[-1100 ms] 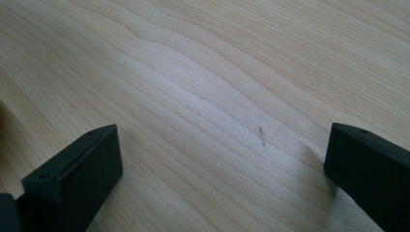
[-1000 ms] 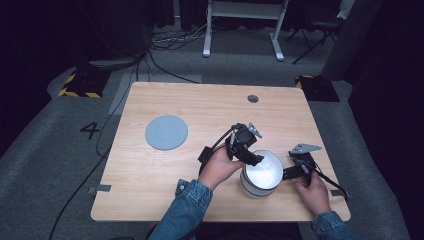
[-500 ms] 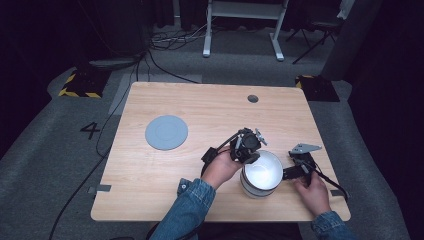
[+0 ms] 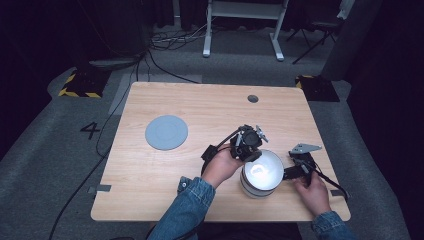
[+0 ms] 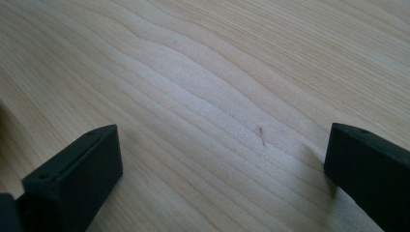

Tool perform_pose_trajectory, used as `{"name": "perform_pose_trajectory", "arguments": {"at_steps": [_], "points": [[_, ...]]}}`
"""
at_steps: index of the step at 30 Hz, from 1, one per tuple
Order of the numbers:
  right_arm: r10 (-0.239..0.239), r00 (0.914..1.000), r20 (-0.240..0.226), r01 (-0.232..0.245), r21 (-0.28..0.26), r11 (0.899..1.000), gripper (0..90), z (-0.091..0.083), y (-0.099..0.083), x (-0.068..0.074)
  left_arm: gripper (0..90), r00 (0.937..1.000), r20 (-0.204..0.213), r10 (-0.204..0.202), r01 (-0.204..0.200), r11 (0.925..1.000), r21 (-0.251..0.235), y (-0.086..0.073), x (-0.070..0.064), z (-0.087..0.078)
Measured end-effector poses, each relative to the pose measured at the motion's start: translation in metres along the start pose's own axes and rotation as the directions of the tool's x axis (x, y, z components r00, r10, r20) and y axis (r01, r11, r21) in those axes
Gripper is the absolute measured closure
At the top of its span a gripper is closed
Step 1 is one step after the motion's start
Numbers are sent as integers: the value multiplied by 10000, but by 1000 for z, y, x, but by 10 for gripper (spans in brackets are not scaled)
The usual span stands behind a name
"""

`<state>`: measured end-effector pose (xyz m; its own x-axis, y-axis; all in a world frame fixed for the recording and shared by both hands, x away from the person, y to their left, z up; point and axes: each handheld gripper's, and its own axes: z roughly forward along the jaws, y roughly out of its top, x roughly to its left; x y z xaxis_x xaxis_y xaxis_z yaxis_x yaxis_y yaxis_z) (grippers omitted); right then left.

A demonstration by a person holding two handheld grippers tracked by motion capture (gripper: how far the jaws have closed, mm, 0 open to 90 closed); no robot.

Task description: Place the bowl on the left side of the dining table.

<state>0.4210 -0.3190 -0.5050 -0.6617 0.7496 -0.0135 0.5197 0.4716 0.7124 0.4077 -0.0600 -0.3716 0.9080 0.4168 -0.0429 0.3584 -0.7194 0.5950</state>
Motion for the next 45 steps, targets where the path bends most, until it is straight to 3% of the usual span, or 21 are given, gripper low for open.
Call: {"name": "perform_pose_trajectory", "arguments": {"at_steps": [8,11,14,15,17,21,23,28,30,34,38,41,45], "points": [[-22,10000,-1,22,-23,10000,3,0,0,0,815,9997,-85,-238,235,9992,-317,10,2,-16],[-22,10000,-1,22,-25,10000,3,0,0,0,815,10000,-34,-27,24,9974,-719,14,5,-24],[94,10000,23,-94,-57,9999,3,1,0,1,814,9998,-54,-170,164,9953,-957,18,3,-34],[96,10000,23,-96,-57,9999,3,1,0,1,814,9999,-150,-58,42,9947,-1029,19,3,-36],[100,9999,22,-99,-58,9999,3,1,0,1,812,9998,-169,-140,116,9910,-1333,19,4,-41],[98,9999,28,-98,-51,9999,3,0,0,1,813,9986,287,-434,482,9799,-1938,18,10,-47],[88,10000,24,-88,-24,10000,3,0,0,1,813,9983,114,-574,585,9765,-2073,17,10,-51],[96,10000,26,-96,-61,9999,3,1,0,1,813,9961,-508,-717,604,9785,-1973,17,13,-62],[101,9999,26,-101,-59,9999,3,1,0,1,813,9924,-643,-1050,893,9733,-2115,15,16,-65],[58,10000,28,-58,-67,10000,3,1,0,0,812,9852,-964,-1418,1199,9715,-2043,12,26,-69],[-36,10000,4,36,-14,10000,3,0,0,0,812,9759,-1163,-1848,1580,9652,-2082,9,35,-72],[-62,10000,12,62,15,10000,3,0,0,0,812,9711,-1264,-2024,1714,9601,-2209,7,39,-74],[-55,10000,16,55,22,10000,3,0,0,0,812,9598,-1552,-2341,1939,9521,-2365,3,52,-80]]}}
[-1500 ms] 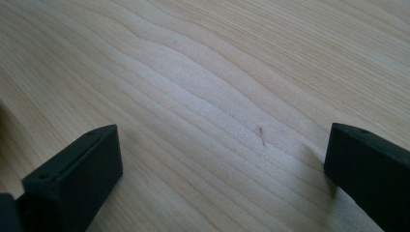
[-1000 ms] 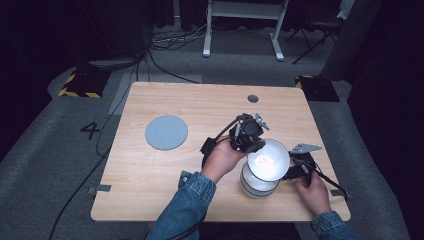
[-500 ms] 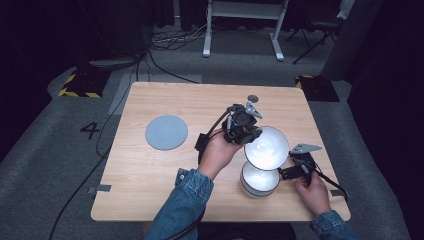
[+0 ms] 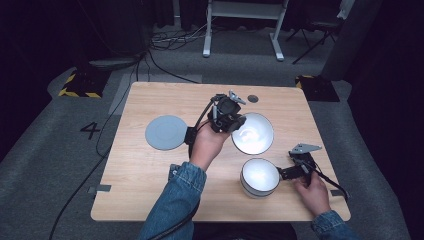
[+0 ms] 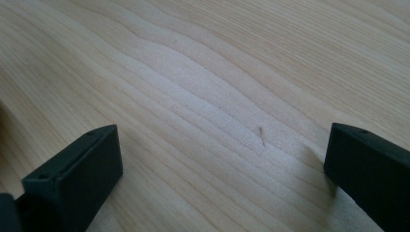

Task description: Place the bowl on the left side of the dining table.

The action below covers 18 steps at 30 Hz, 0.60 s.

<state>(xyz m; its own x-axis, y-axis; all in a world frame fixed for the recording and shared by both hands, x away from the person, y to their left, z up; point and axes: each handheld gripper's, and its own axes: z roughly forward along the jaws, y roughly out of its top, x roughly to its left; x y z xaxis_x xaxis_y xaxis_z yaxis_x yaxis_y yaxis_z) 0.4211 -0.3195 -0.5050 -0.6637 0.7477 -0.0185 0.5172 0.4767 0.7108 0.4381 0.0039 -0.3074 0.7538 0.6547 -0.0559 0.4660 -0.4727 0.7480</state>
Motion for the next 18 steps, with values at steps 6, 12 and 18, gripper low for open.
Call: {"name": "perform_pose_trajectory", "arguments": {"at_steps": [6,12,18], "points": [[-14,10000,3,14,-4,10000,3,0,0,0,812,9989,-422,-187,183,9998,-108,-3,16,-12],[-7,10000,4,7,-4,10000,3,0,0,0,812,9950,-705,-707,682,9970,-378,-7,36,-22],[0,10000,1,0,-3,10000,3,0,0,0,812,9846,-1251,-1219,1172,9921,-441,-12,58,-29]]}}
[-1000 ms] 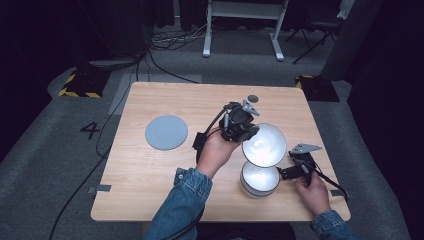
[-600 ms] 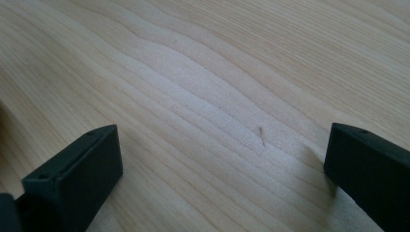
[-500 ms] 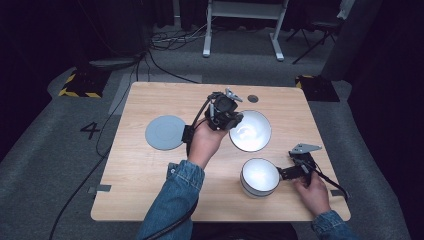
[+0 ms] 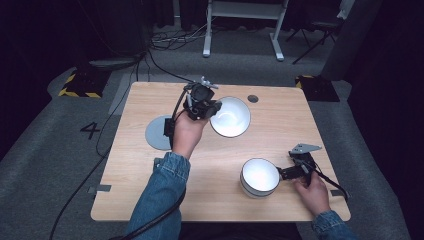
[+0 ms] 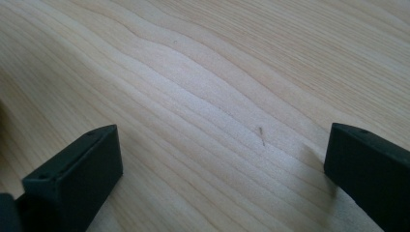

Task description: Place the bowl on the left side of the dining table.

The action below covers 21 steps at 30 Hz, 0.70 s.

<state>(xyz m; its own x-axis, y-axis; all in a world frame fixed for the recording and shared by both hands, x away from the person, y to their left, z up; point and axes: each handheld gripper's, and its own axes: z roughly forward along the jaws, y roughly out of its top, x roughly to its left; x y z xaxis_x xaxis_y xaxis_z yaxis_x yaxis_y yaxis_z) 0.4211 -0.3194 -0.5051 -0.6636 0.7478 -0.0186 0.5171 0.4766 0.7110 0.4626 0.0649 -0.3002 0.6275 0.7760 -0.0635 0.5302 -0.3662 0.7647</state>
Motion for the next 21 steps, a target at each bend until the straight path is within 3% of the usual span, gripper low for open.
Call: {"name": "perform_pose_trajectory", "arguments": {"at_steps": [3,5,8,11,14,17,20,21], "points": [[-24,10000,4,24,-6,10000,3,0,0,0,812,9993,-212,-318,320,9995,49,-4,17,-4],[-17,10000,3,17,-7,10000,3,0,0,0,812,9987,-272,-420,421,9991,30,-5,21,-4],[-30,10000,5,30,-6,10000,3,0,0,0,812,9939,-580,-937,938,9956,-20,-11,36,-8],[-26,10000,5,26,-4,10000,3,0,0,0,812,9915,-717,-1089,1089,9940,-43,-14,43,-11],[-26,10000,6,26,-4,10000,3,0,0,0,812,9819,-1048,-1576,1568,9875,-150,-22,55,-17],[-23,10000,3,23,-6,10000,3,0,0,0,812,9777,-1210,-1717,1713,9851,-144,-27,61,-22],[-22,10000,4,22,-4,10000,3,0,0,0,812,9659,-1518,-2096,2078,9778,-279,-36,72,-32],[-2,10000,0,2,1,10000,3,0,0,0,812,9582,-1664,-2328,2301,9725,-354,-41,79,-37]]}}
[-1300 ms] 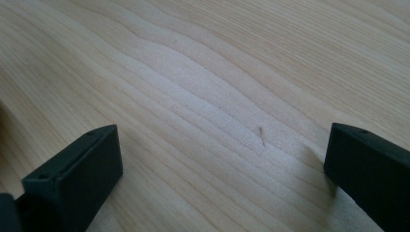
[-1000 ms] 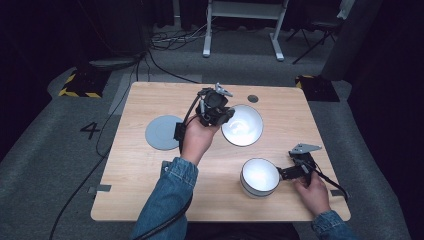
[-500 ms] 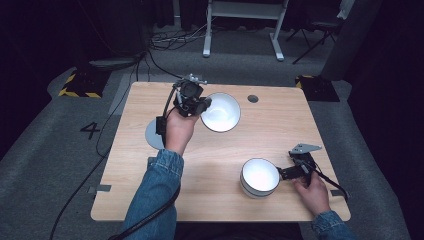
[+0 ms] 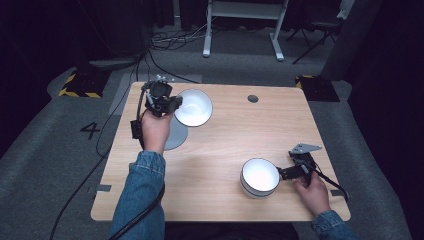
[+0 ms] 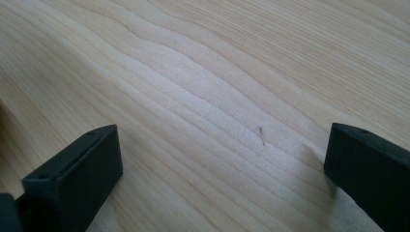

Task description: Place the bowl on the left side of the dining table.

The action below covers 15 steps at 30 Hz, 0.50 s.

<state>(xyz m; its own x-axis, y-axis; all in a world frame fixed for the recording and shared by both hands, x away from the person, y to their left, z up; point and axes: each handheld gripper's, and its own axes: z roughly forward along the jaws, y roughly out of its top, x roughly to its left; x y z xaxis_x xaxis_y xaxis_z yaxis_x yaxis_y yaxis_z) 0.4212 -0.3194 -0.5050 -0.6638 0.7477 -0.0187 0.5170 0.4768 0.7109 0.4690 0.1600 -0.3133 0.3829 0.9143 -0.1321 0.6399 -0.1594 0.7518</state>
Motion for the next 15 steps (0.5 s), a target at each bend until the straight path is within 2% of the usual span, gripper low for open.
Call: {"name": "perform_pose_trajectory", "arguments": {"at_steps": [2,4,5,6,8,9,14,15], "points": [[-17,10000,2,17,-4,10000,3,0,0,0,812,9999,-91,-140,139,9999,-32,-2,4,-2],[-10,10000,0,10,-2,10000,3,0,0,0,812,9982,-252,-547,545,9985,-87,-5,17,-8],[-10,10000,0,10,-2,10000,3,0,0,0,812,9982,-252,-547,545,9985,-87,-5,17,-8],[-18,10000,2,18,-4,10000,3,0,0,0,812,9958,-434,-808,803,9967,-139,-7,23,-11],[-15,10000,0,15,-3,10000,3,0,0,0,812,9949,-493,-877,875,9961,-66,-7,27,-12],[-9,10000,0,9,-3,10000,3,0,0,0,812,9927,-666,-1008,1007,9949,-55,-8,31,-14],[-15,10000,2,15,-3,10000,3,0,0,0,812,9896,-686,-1266,1264,9919,-78,-8,40,-16],[-16,10000,3,16,-4,10000,3,0,0,0,812,9880,-820,-1312,1309,9914,-83,-8,45,-16]]}}
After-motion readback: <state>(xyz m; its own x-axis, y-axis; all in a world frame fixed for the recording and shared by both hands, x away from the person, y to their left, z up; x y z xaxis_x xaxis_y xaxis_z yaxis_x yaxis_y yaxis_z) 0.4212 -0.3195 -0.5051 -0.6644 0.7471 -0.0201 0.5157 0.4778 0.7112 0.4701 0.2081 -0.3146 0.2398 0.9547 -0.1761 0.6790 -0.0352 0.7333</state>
